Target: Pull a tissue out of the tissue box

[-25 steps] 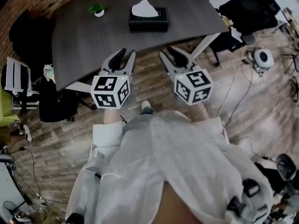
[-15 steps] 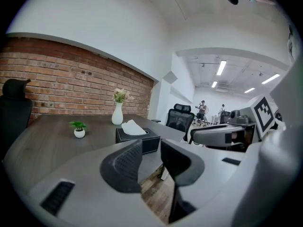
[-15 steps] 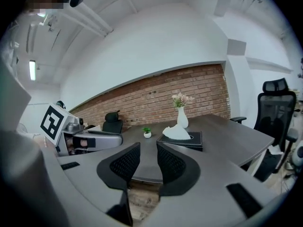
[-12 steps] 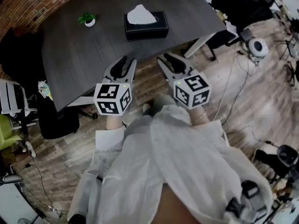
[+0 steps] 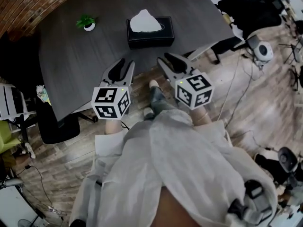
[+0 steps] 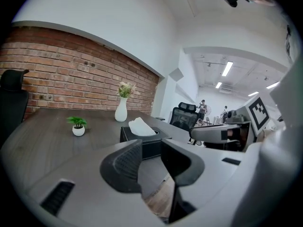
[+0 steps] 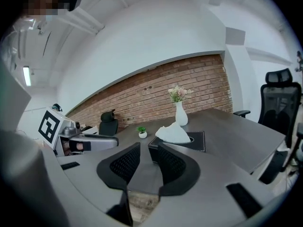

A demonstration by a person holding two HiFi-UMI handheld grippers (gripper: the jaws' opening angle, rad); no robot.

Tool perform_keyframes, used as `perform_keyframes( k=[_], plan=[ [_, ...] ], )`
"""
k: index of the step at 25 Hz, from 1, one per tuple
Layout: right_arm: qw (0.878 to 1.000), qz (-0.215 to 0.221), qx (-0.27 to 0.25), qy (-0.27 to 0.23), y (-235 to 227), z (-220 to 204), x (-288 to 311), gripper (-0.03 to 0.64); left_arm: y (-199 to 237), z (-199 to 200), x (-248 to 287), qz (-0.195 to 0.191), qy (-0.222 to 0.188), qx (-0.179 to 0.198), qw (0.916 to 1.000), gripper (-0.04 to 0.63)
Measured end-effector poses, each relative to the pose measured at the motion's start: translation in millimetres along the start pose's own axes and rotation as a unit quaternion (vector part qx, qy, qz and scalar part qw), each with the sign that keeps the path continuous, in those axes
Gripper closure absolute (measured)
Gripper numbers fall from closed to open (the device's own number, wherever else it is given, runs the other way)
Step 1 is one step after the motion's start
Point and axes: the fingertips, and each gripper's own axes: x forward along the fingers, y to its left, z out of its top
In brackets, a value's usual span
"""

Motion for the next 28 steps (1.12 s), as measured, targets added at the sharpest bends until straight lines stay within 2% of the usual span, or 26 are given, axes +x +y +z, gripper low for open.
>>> perform_keyframes(
  k=[8,16,28],
  plan=[
    [1.0,0.019,-0.012,0.0,-48.5,42.4,63.1,0.506,36.5,47.1,65.1,0.013,0.002,0.016,0.9998,0.491],
    [0.999,0.037,-0.03,0.0,-103.7,80.3,104.2,0.506,51.2,94.6,129.2,0.023,-0.004,0.027,0.9994,0.491],
    [0.998,0.062,-0.019,-0.006,-155.2,102.6,129.2,0.506,71.4,111.4,174.6,0.058,0.013,0.036,0.9976,0.486]
  ],
)
